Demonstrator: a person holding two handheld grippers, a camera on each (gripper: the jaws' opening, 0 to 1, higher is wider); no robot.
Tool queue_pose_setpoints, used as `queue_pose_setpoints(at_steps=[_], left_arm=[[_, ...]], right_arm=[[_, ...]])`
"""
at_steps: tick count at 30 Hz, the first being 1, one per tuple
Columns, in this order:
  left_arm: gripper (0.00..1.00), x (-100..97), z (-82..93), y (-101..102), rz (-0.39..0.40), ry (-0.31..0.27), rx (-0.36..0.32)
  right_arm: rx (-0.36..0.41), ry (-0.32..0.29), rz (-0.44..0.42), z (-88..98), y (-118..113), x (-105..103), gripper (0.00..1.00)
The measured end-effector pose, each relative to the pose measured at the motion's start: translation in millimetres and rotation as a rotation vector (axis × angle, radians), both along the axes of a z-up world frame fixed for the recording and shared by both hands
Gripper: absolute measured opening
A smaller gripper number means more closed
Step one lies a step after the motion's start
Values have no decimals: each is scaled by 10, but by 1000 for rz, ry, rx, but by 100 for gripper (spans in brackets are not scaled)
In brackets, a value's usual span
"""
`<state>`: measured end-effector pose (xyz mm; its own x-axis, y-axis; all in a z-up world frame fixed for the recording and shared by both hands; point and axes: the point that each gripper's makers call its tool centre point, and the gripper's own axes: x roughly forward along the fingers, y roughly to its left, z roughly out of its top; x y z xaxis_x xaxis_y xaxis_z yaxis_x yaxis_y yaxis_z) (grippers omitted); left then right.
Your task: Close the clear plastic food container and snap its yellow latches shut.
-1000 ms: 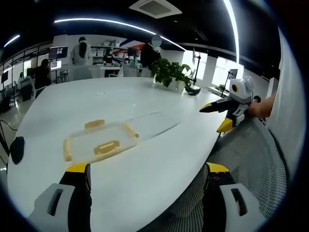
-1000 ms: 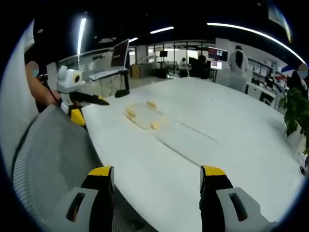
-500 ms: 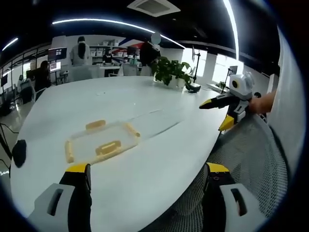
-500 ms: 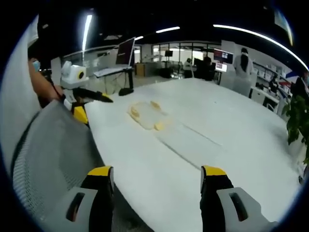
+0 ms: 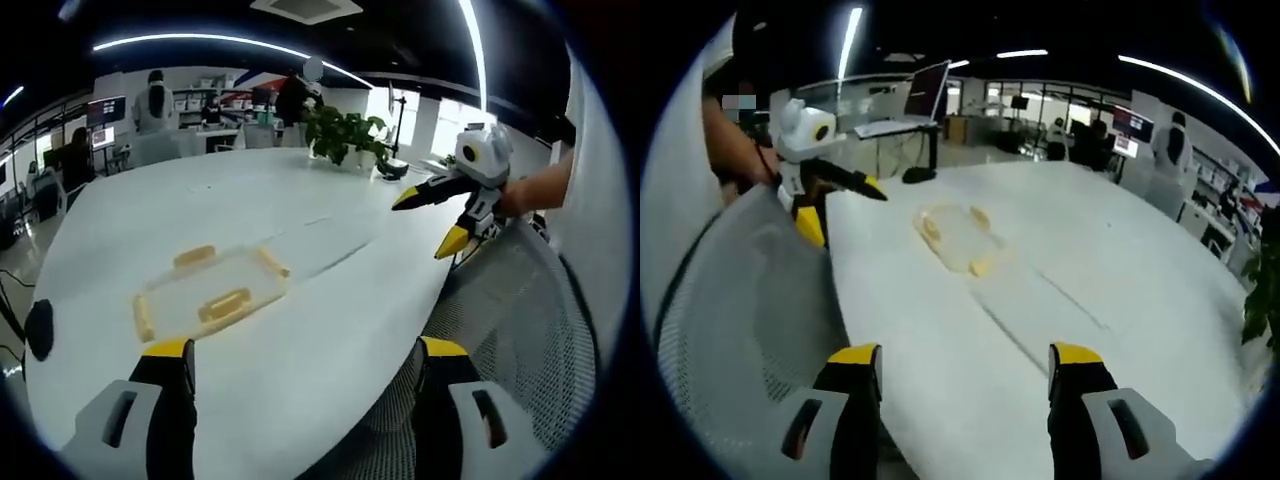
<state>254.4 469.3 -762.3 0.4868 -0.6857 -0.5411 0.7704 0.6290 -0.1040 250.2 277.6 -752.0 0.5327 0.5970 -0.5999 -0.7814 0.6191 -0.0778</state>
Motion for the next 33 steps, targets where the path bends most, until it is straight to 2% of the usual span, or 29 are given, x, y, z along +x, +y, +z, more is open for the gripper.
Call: queue_pose_setpoints(at_steps=[10, 20, 27, 33], left_arm=[[89, 146, -36, 45, -33, -2, 35], [89, 282, -81, 45, -39, -1, 31], [89, 327, -127, 78, -72, -2, 63], [88, 404, -134, 126, -82, -4, 87]], right_arm=[[-37, 5, 72, -44, 224, 138, 67], [-44, -1, 86, -62, 353, 322, 67], [-30, -4, 108, -38, 477, 420, 66], [-53, -17, 143, -41, 582, 519, 64]])
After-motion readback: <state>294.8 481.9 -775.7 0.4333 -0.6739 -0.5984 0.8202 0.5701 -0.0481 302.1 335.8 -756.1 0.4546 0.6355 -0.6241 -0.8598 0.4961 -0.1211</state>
